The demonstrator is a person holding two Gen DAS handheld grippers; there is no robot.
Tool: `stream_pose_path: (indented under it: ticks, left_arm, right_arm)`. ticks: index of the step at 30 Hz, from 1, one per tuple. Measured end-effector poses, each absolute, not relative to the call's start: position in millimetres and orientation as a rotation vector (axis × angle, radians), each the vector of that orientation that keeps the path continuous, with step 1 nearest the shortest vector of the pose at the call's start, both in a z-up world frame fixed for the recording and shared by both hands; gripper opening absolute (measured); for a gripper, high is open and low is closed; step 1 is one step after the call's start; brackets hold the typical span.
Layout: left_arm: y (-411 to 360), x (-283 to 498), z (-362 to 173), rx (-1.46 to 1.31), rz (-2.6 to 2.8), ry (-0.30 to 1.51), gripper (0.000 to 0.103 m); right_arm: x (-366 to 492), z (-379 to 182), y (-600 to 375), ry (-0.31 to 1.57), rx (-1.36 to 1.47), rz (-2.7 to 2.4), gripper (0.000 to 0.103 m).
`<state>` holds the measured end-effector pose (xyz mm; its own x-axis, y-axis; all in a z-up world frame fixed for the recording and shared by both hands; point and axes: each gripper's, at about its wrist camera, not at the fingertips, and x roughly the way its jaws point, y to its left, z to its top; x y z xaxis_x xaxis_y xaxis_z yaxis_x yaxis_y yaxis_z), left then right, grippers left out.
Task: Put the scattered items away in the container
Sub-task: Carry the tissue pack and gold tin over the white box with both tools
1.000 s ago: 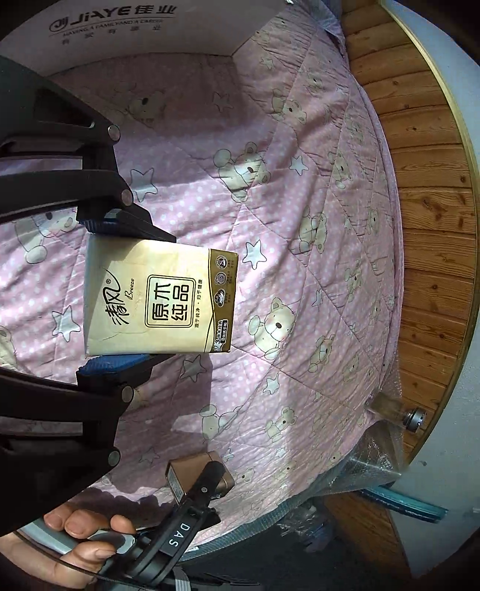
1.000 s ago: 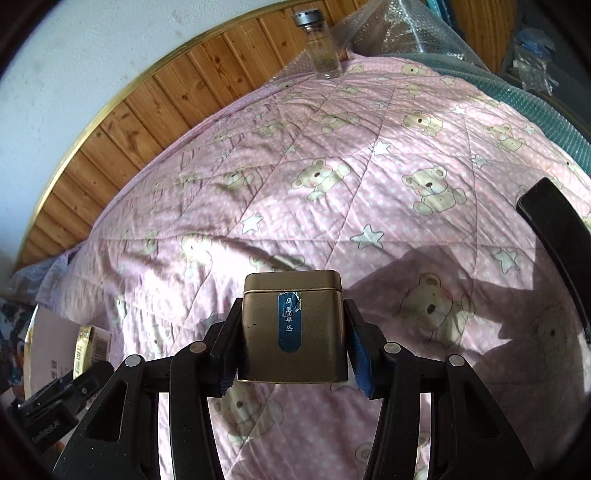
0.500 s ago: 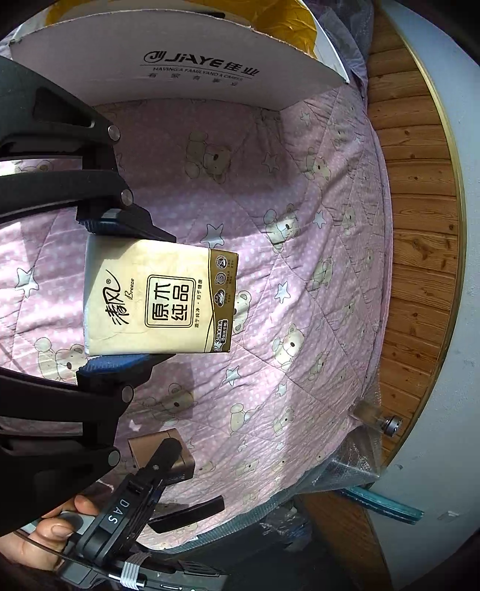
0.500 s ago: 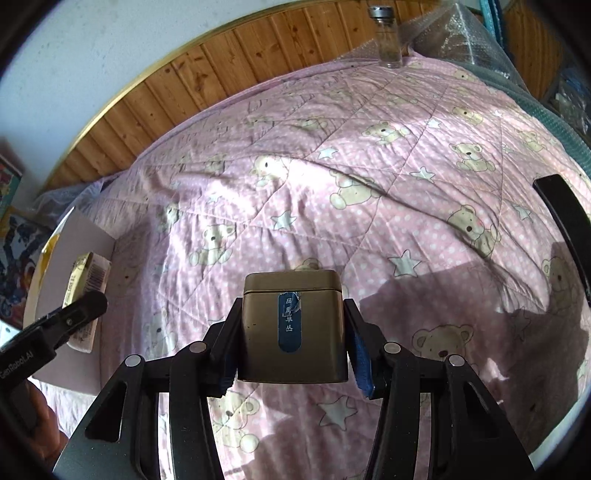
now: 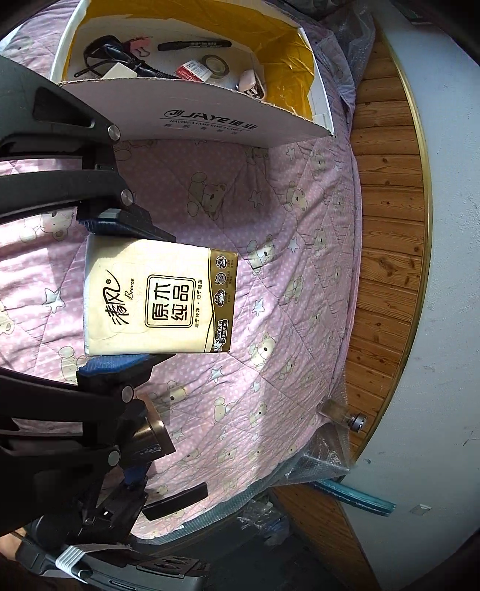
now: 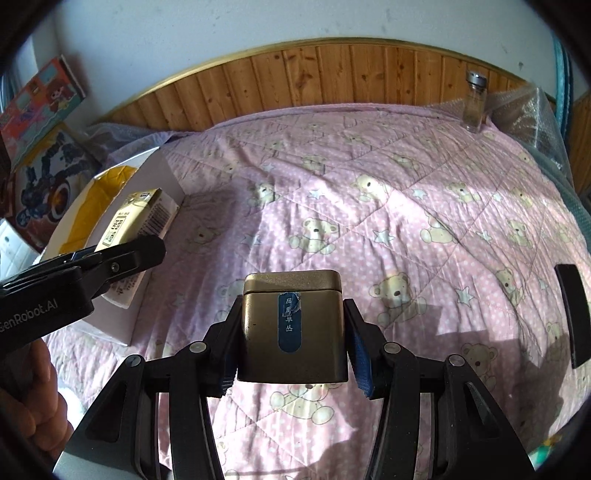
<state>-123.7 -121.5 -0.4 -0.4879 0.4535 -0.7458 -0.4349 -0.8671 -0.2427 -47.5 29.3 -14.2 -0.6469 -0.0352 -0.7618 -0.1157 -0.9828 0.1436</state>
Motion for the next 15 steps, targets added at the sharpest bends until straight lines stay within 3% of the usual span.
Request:
stream_pose_path:
  ticks: [15]
  left_arm:
    - [-199, -112, 7, -1.176, 2.375, -0.243, 0.052]
  right_arm:
    - [-58, 8, -53, 0.045, -1.352, 2.971, 0.053]
